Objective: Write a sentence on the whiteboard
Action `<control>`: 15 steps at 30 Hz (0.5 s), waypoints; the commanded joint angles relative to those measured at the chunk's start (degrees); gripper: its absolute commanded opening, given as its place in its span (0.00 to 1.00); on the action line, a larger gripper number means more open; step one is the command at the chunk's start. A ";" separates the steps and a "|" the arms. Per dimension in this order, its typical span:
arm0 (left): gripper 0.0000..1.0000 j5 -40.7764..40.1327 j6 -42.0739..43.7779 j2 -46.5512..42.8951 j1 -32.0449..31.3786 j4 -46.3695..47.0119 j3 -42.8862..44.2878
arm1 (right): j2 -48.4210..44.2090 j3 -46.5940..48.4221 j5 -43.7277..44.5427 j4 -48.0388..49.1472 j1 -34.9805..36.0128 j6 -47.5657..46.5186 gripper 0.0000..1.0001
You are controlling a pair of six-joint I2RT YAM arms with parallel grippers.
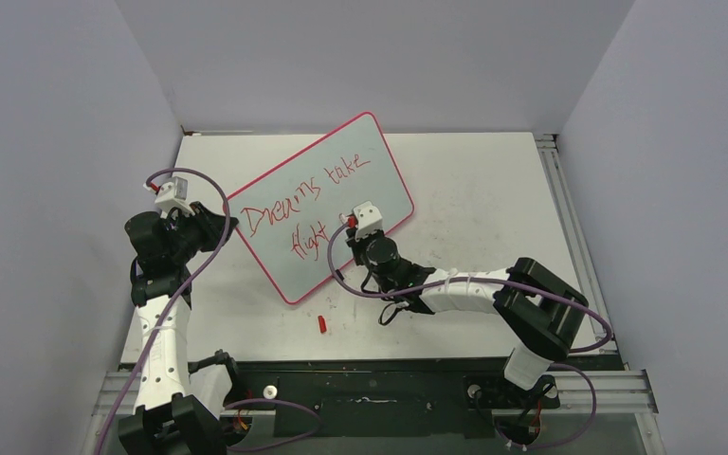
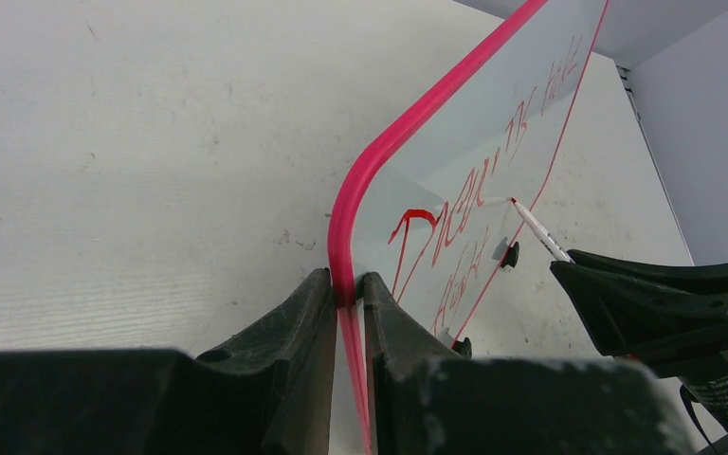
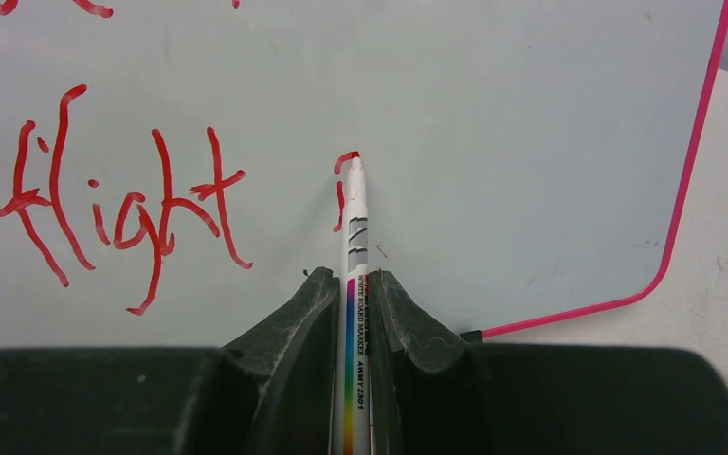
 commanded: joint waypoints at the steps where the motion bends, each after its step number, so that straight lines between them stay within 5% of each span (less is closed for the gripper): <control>1: 0.13 1.54 0.37 0.02 -0.93 -0.37 0.68 | 0.83 2.08 1.73 1.39 -0.87 0.77 0.05; 15: 0.13 1.48 0.37 -0.04 -0.98 -0.49 0.68 | 0.48 -0.46 1.07 0.39 -1.13 2.55 0.05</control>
